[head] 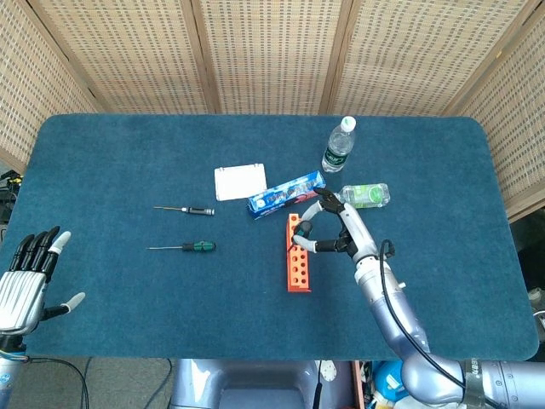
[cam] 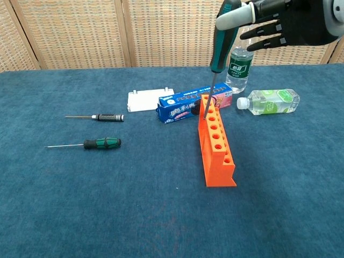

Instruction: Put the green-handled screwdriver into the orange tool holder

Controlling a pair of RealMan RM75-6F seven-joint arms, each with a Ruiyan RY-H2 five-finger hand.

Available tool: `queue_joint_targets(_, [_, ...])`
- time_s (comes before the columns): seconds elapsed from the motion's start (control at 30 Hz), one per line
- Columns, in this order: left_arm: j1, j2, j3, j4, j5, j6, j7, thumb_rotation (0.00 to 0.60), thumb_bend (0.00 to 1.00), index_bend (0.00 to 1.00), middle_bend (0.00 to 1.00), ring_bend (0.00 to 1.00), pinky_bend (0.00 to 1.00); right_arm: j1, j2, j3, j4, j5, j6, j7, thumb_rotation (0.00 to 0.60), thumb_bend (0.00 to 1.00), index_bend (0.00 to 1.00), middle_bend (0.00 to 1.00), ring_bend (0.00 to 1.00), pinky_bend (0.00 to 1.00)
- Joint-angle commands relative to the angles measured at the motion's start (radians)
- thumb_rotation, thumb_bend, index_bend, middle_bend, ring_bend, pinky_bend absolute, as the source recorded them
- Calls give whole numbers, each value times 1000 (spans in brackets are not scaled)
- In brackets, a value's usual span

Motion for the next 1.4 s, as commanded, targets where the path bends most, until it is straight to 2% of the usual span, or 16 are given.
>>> queue_joint_targets(0.03, [0, -1, 0, 0, -1, -1, 1, 600, 0, 0, 0, 0, 0, -1, 0, 1, 7, 0, -6, 1, 600, 204, 730, 74, 0, 0])
queue_joint_targets(1.1, [-4, -8, 5, 3, 1, -11, 12, 600, 0, 0, 0, 0, 0, -27, -10, -15, 81, -34, -82, 34, 600, 204, 729, 74, 0, 0])
queue_joint_targets(1.4, [-2, -6, 4, 2, 0, -7, 10, 600, 0, 0, 0, 0, 0, -26, 8, 5, 52, -38, -68, 32, 600, 204, 729, 78, 0, 0])
